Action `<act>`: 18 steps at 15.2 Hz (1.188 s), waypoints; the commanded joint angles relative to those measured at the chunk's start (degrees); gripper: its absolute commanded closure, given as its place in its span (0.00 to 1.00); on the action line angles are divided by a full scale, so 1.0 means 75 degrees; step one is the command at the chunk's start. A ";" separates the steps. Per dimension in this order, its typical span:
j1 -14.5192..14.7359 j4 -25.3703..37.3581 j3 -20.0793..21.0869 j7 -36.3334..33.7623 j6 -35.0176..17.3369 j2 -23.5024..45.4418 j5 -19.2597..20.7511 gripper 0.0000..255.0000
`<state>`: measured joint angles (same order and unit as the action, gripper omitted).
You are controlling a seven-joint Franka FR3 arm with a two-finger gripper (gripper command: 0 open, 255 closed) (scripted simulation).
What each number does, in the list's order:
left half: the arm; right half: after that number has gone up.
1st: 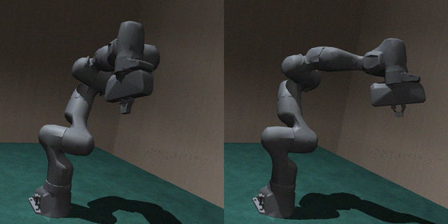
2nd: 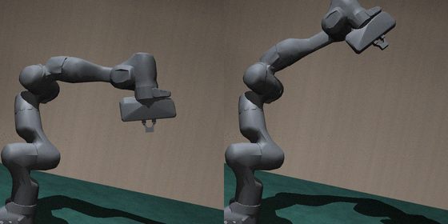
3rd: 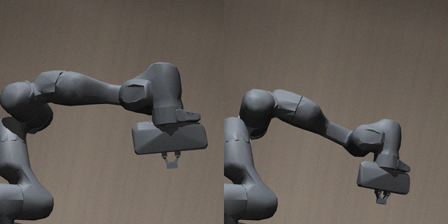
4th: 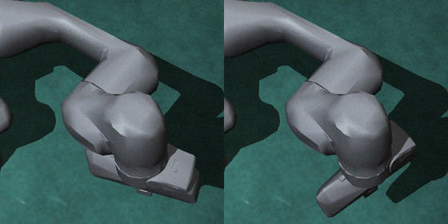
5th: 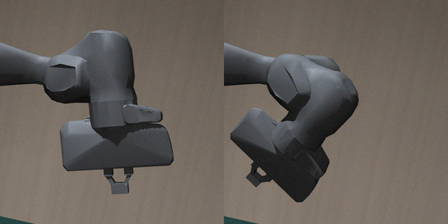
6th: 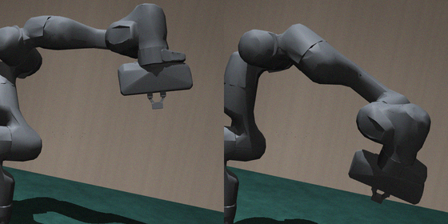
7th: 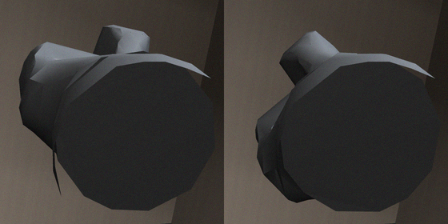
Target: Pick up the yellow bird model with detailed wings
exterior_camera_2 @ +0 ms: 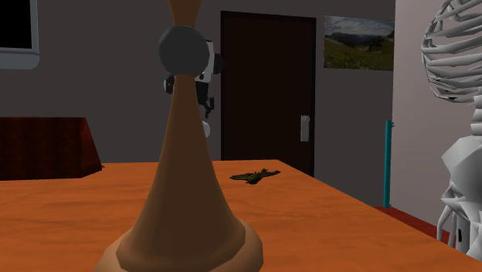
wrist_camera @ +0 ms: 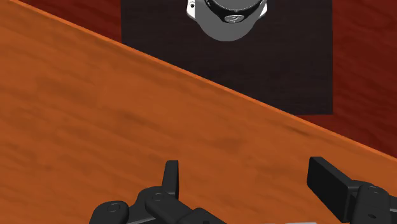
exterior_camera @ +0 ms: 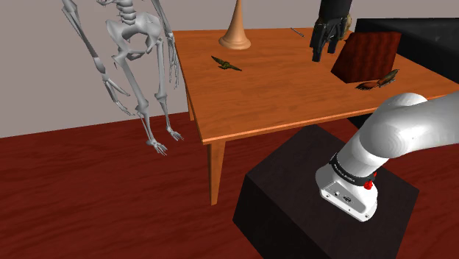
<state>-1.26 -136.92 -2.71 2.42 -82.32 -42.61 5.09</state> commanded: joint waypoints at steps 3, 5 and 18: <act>0.0057 0.0139 -0.0064 0.0151 -0.0435 0.0539 0.0042 0.00; 0.0115 0.0319 -0.0121 0.0302 -0.0842 0.1091 0.0073 0.00; 0.0425 0.2418 -0.0292 0.1294 -0.2674 0.4794 0.0014 0.00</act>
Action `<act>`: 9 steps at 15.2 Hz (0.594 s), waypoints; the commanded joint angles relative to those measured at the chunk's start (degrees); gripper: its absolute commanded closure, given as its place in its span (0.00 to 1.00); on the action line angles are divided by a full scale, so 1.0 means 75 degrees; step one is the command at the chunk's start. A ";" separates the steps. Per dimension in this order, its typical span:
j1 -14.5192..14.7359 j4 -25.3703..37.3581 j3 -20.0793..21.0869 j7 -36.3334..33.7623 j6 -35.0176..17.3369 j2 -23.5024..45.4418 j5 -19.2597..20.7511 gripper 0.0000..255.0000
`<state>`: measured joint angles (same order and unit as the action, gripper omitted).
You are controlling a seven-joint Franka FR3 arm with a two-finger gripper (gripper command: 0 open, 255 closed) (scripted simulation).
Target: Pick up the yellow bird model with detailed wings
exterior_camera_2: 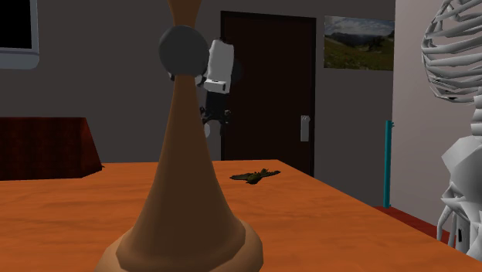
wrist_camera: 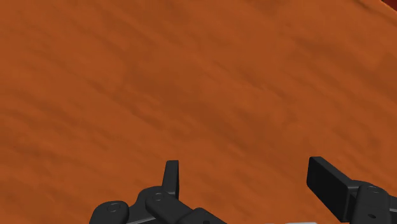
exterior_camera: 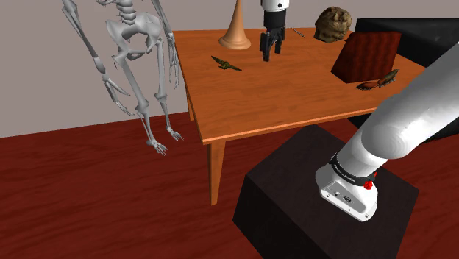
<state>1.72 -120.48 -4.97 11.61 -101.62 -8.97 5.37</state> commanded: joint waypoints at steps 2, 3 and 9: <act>0.0057 0.0686 0.0018 0.0218 -0.0246 0.0881 -0.0059 0.00; 0.0071 0.0930 0.0026 0.0292 -0.0306 0.1168 -0.0077 0.00; 0.0123 0.2614 0.0120 0.0709 -0.0462 0.2905 -0.0178 0.00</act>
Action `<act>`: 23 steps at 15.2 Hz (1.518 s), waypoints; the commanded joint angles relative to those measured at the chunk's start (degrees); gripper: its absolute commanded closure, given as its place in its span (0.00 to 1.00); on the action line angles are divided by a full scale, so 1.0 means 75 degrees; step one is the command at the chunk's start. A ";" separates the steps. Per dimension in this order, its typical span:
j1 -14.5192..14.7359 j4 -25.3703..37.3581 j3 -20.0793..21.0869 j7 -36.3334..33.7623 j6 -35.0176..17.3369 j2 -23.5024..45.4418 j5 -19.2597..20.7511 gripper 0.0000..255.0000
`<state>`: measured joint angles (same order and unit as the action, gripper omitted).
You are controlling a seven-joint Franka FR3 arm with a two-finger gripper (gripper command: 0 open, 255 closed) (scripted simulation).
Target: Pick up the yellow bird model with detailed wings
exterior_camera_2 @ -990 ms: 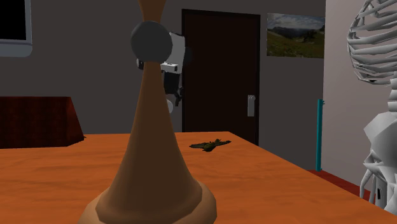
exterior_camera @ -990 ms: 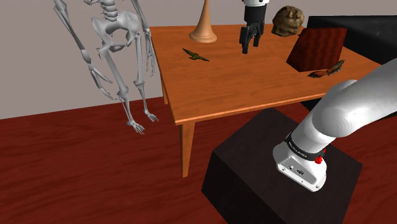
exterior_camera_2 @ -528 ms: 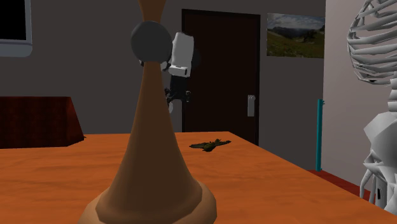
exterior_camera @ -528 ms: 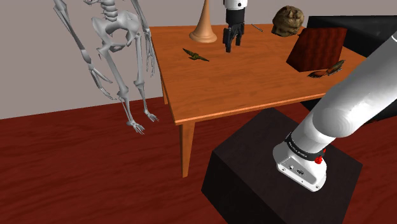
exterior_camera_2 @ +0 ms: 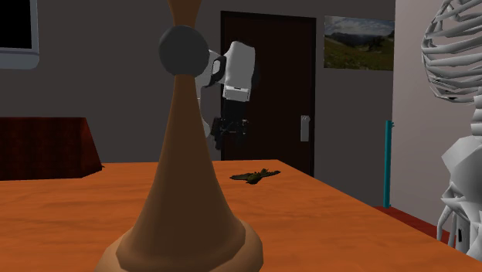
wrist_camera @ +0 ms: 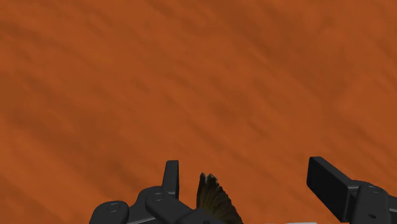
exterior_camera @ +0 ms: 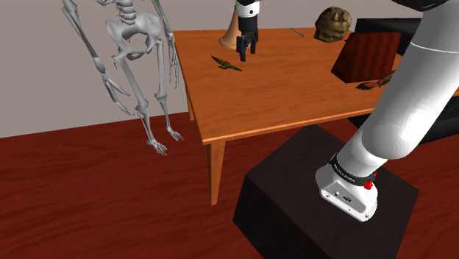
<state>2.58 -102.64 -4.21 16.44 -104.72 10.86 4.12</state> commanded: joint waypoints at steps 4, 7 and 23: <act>0.0035 0.1614 0.0112 0.0315 0.0051 0.1471 -0.0055 0.00; 0.0049 0.2452 0.0166 0.0439 0.0180 0.2143 -0.0066 0.00; 0.0042 0.1990 0.0169 0.0396 -0.0494 0.2357 -0.0062 1.00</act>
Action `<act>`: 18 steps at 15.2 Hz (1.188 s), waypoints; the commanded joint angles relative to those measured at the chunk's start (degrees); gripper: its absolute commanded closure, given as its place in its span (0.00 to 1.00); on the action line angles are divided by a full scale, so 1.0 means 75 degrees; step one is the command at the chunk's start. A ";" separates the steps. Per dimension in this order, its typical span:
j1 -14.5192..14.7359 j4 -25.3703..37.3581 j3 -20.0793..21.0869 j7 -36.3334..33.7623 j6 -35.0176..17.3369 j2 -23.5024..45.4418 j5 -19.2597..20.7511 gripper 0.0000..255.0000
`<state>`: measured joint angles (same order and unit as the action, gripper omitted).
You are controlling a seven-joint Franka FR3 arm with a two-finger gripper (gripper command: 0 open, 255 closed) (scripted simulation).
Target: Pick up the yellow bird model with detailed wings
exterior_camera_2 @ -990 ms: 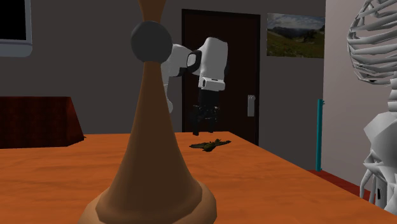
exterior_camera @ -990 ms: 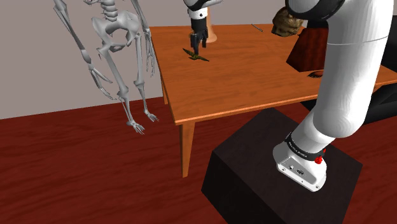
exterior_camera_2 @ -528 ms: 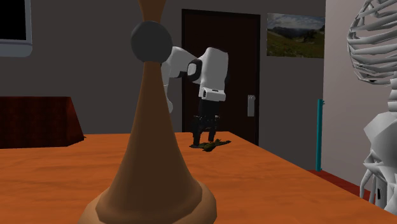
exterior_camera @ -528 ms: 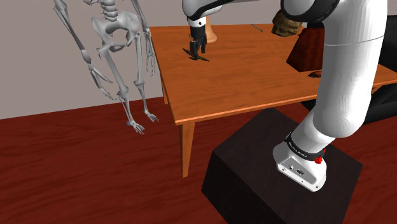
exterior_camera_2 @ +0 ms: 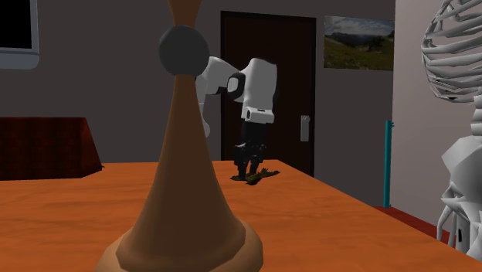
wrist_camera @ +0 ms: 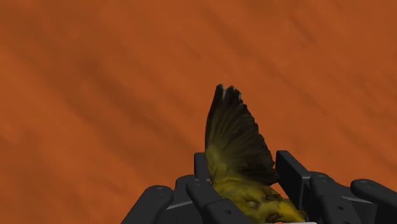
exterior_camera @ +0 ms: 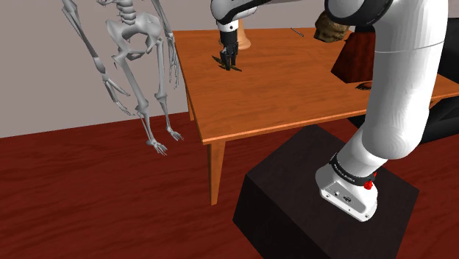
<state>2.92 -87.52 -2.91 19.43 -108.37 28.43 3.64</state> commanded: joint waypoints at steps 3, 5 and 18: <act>-0.0002 -0.0015 -0.0003 -0.0004 -0.0001 0.0019 0.0002 1.00; -0.0001 0.0091 -0.0003 0.0008 0.0170 -0.0048 0.0001 1.00; 0.0004 0.1010 -0.0008 0.0087 0.1363 -0.0324 -0.0004 1.00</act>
<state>2.90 -80.67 -2.99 20.09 -99.00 26.10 3.61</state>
